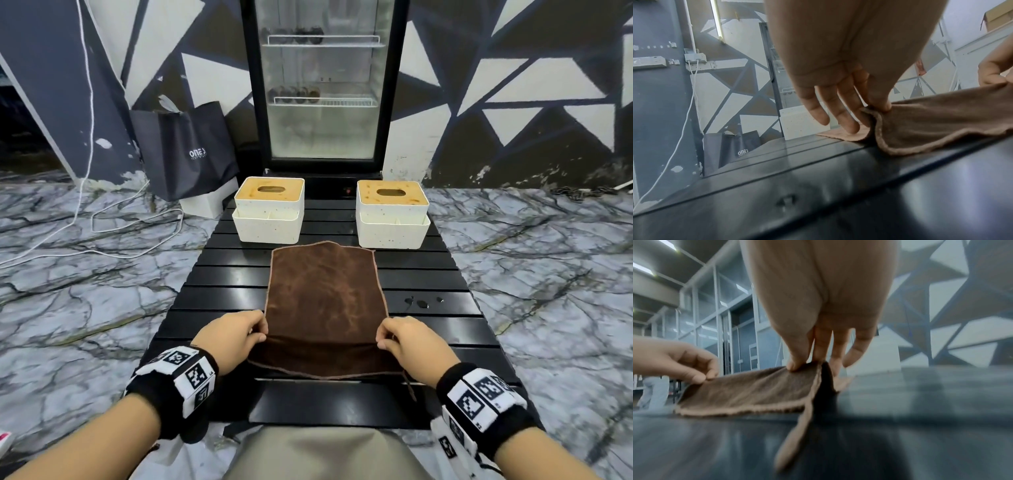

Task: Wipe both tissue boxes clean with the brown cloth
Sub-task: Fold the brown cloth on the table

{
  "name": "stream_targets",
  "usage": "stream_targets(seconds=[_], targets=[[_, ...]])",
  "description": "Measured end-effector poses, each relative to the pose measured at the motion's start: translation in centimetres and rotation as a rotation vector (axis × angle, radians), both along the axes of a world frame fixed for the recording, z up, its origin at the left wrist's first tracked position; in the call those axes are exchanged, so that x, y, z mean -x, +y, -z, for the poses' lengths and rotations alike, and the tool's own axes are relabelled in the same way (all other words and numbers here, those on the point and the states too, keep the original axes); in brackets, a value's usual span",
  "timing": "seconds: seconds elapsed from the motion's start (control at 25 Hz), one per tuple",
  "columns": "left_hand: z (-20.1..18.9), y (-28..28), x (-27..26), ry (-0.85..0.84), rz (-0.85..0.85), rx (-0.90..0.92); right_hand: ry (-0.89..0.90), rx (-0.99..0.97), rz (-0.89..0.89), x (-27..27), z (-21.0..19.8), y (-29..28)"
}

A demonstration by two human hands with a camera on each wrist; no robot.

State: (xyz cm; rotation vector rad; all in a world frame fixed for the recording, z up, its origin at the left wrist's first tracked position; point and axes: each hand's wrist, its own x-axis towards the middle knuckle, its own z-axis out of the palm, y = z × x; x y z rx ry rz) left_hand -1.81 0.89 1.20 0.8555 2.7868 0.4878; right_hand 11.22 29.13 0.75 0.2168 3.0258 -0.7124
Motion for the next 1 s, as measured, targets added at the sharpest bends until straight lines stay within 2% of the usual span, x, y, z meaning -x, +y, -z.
stream_targets(seconds=[0.2,0.32,0.52,0.64,0.76,1.0], targets=[[-2.1,1.8,4.5,0.016,0.001,-0.097,0.028,-0.009,0.021,4.0,-2.8,2.2],[-2.6,3.8,7.5,0.07,0.015,-0.043,0.046,-0.051,-0.021,7.4,-3.5,3.7],[-1.5,6.2,12.2,0.02,-0.068,-0.007,-0.015,-0.133,-0.028,14.1,-2.5,5.8],[-0.7,6.8,14.8,-0.013,-0.099,0.015,-0.123,-0.153,-0.02,16.9,-1.8,6.6],[0.0,7.3,17.0,-0.022,-0.119,0.029,-0.211,-0.185,0.002,18.8,-1.7,6.9],[1.5,8.8,19.4,-0.001,-0.135,0.084,-0.202,-0.201,0.071,20.0,-0.7,7.1]])
